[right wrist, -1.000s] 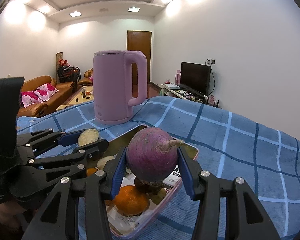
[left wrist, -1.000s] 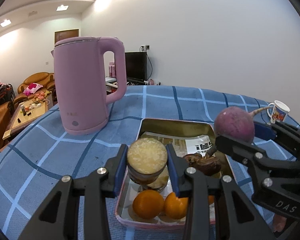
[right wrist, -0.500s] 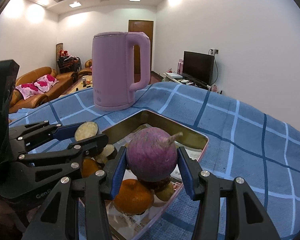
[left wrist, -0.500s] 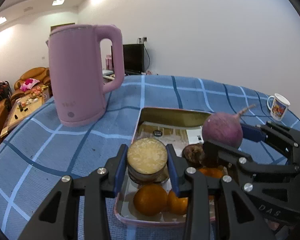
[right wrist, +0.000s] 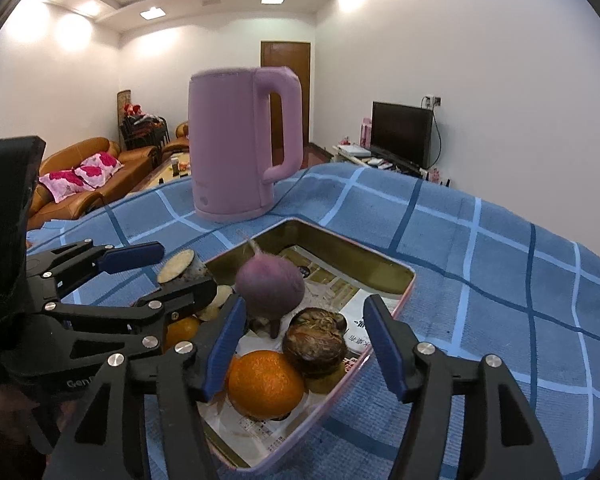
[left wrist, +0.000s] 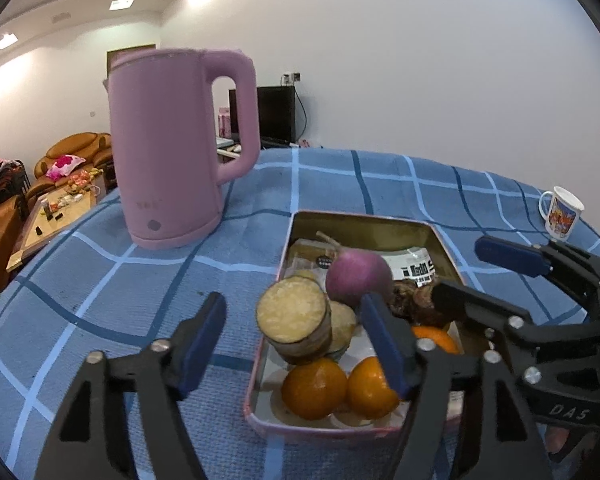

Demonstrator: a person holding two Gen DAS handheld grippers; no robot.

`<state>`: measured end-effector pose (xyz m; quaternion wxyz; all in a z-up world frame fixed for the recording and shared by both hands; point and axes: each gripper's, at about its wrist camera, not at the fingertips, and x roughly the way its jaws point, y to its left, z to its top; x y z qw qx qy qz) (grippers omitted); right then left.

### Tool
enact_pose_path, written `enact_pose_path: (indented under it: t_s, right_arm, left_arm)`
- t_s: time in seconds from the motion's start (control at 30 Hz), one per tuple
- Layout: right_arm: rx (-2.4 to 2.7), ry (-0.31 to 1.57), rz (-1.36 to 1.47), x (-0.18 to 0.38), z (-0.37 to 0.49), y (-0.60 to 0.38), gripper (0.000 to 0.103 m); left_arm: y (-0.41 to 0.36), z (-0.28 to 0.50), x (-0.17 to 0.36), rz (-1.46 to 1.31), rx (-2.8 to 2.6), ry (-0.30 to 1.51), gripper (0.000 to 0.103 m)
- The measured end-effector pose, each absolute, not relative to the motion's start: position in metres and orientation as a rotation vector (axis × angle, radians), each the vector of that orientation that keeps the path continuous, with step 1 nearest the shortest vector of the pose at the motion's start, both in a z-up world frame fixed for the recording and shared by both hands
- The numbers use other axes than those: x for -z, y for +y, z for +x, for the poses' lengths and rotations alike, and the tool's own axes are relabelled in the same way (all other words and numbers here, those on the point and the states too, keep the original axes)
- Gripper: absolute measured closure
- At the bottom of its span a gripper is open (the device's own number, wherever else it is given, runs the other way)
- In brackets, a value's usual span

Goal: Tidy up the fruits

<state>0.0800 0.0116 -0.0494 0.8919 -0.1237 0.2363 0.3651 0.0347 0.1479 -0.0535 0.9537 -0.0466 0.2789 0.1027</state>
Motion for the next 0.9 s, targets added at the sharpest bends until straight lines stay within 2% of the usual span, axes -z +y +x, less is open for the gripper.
enact_pose_path:
  t_s: [0.13, 0.2, 0.3, 0.9]
  right_arm:
    - [-0.752, 0.478, -0.235, 0.045, 0.074, 0.001, 0.036]
    - [-0.739, 0.467, -0.232, 0.043, 0.069, -0.005, 0.036]
    - [-0.701, 0.455, -0.225, 0.041, 0.064, -0.017, 0.036]
    - [-0.588, 0.418, -0.164, 0.021, 0.055, -0.063, 0.034]
  left_arm:
    - [0.139, 0.029, 0.046, -0.074, -0.199, 0.541, 0.022]
    - [0.135, 0.026, 0.042, -0.066, -0.198, 0.527, 0.014]
    - [0.13, 0.02, 0.036, -0.064, -0.195, 0.497, 0.007]
    - [0.111, 0.012, 0.026, -0.031, -0.187, 0.471, 0.004]
